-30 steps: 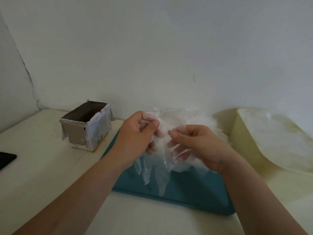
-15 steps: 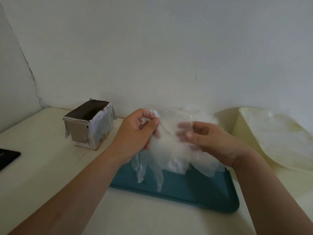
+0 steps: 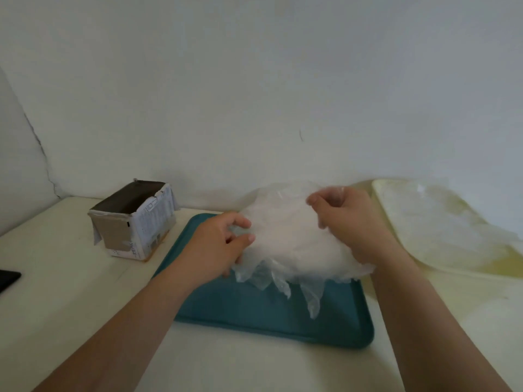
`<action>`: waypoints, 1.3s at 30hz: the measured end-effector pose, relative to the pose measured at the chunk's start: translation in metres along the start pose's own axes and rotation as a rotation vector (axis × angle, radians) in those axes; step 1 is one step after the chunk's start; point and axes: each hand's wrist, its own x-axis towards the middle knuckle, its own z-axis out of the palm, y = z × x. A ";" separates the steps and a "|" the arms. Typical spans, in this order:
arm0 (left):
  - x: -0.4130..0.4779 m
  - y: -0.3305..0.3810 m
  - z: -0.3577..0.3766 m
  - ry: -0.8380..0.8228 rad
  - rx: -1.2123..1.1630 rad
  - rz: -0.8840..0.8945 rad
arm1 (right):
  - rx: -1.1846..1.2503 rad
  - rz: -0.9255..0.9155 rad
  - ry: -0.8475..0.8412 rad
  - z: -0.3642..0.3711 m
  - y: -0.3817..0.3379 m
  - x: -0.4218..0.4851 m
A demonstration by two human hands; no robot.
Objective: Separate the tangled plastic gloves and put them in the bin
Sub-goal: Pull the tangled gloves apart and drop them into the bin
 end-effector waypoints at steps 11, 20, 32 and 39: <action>0.038 0.006 0.035 -0.050 0.730 -0.062 | -0.381 -0.097 -0.592 -0.014 0.006 0.001; 0.042 -0.016 0.001 0.038 0.730 -0.117 | -0.445 -0.082 -0.570 -0.005 0.012 0.006; 0.034 0.002 -0.034 0.108 0.357 -0.070 | -0.282 -0.259 -0.449 0.020 0.001 -0.003; 0.003 0.058 -0.054 -0.113 -0.011 0.202 | -0.264 -0.569 -0.272 0.020 -0.022 -0.016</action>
